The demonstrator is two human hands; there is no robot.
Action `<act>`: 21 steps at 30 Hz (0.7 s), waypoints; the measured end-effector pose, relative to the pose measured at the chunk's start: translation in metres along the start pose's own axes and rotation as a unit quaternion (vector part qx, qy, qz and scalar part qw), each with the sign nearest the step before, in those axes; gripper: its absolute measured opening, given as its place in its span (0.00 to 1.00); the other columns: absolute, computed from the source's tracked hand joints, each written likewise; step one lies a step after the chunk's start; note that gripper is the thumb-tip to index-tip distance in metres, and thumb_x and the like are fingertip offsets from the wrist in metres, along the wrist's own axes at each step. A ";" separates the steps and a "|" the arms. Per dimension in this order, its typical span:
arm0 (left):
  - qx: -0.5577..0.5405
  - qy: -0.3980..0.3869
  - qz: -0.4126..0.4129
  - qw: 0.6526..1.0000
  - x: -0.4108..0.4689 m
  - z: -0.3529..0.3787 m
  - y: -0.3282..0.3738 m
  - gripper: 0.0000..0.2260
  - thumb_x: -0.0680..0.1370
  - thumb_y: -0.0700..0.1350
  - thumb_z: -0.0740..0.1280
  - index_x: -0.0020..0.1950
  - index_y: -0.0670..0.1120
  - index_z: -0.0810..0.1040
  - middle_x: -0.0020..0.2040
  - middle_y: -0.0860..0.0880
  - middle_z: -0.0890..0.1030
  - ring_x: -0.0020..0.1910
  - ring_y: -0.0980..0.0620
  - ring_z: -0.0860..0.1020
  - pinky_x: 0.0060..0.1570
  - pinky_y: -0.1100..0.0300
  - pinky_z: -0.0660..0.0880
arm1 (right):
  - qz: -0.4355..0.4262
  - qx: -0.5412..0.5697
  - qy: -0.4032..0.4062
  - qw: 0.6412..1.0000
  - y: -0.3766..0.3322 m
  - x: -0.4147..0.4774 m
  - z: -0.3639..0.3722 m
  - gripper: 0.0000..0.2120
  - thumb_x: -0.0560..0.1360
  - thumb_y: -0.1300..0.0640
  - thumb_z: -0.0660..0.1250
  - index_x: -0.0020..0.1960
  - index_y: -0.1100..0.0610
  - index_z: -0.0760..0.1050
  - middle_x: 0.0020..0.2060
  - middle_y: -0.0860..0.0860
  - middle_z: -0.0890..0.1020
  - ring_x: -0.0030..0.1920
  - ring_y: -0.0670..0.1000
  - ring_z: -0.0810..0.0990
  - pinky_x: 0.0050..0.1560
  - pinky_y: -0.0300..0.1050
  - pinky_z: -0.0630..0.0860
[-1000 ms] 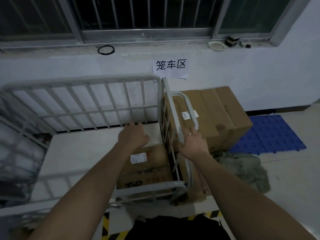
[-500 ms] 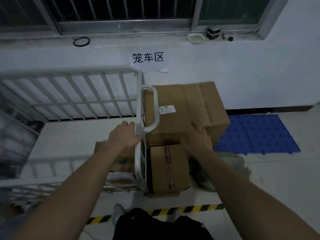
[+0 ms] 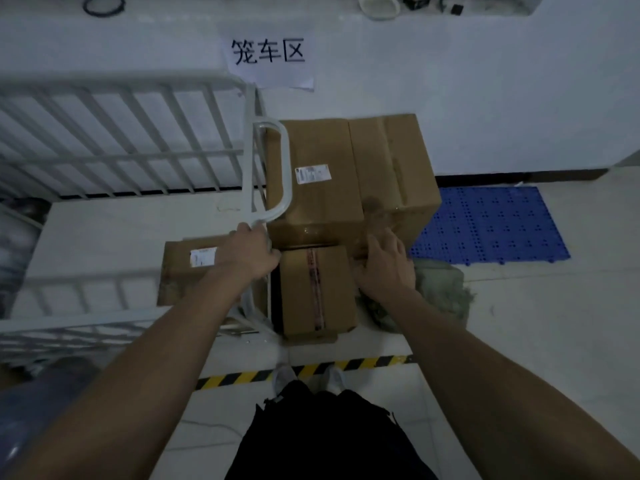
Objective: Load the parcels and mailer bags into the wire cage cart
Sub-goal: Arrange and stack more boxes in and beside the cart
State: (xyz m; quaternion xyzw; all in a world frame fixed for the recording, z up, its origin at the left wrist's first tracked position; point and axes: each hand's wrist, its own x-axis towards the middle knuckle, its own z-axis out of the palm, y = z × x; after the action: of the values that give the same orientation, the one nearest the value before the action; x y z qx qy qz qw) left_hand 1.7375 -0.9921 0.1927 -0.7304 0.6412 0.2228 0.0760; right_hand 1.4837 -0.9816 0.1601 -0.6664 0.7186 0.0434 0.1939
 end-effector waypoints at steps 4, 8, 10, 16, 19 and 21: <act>-0.015 -0.032 -0.001 0.999 0.021 0.038 0.001 0.24 0.79 0.56 0.61 0.68 0.41 0.71 0.65 0.38 0.72 0.58 0.40 0.75 0.49 0.51 0.76 | 0.028 0.009 -0.050 0.998 0.000 -0.002 0.032 0.33 0.79 0.46 0.62 0.80 0.48 0.53 0.80 0.51 0.48 0.79 0.56 0.50 0.71 0.61 0.66; -0.069 -0.066 -0.010 0.995 0.042 0.092 -0.001 0.20 0.80 0.56 0.61 0.63 0.42 0.70 0.63 0.38 0.74 0.52 0.41 0.77 0.43 0.51 0.77 | 0.040 0.031 -0.102 0.993 -0.007 0.000 0.083 0.34 0.78 0.45 0.62 0.80 0.49 0.53 0.80 0.50 0.48 0.79 0.56 0.49 0.71 0.61 0.66; -0.077 -0.087 -0.011 0.993 0.052 0.123 -0.002 0.20 0.81 0.56 0.61 0.64 0.42 0.69 0.61 0.39 0.73 0.47 0.44 0.77 0.36 0.54 0.74 | 0.040 0.038 -0.120 0.991 -0.009 0.008 0.108 0.33 0.79 0.46 0.61 0.80 0.50 0.53 0.80 0.50 0.48 0.79 0.56 0.50 0.71 0.61 0.66; -0.006 -0.156 -0.009 0.988 0.076 0.223 0.000 0.23 0.80 0.55 0.64 0.70 0.45 0.65 0.68 0.39 0.66 0.59 0.39 0.72 0.49 0.49 0.75 | 0.047 0.042 -0.152 0.986 0.010 0.043 0.191 0.35 0.79 0.47 0.62 0.81 0.50 0.50 0.80 0.53 0.48 0.77 0.60 0.57 0.67 0.59 0.72; 0.054 -0.131 -0.002 0.990 0.101 0.269 -0.007 0.29 0.80 0.56 0.63 0.78 0.48 0.59 0.71 0.39 0.63 0.64 0.37 0.69 0.57 0.48 0.72 | 0.045 0.028 -0.148 0.988 0.029 0.067 0.237 0.36 0.79 0.49 0.62 0.81 0.49 0.48 0.80 0.53 0.47 0.78 0.60 0.56 0.67 0.59 0.72; 0.048 -0.101 -0.012 0.994 0.122 0.299 -0.012 0.30 0.79 0.57 0.64 0.78 0.51 0.59 0.73 0.39 0.61 0.65 0.37 0.69 0.58 0.48 0.71 | 0.042 0.017 -0.143 0.989 0.041 0.082 0.263 0.37 0.79 0.50 0.63 0.81 0.48 0.47 0.80 0.52 0.46 0.79 0.60 0.51 0.69 0.62 0.69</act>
State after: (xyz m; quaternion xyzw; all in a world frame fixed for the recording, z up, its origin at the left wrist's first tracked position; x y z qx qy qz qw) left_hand 1.6904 -0.9817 -0.1266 -0.7076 0.6311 0.2631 0.1784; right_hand 1.4985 -0.9693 -0.1180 -0.6190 0.7115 0.1348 0.3039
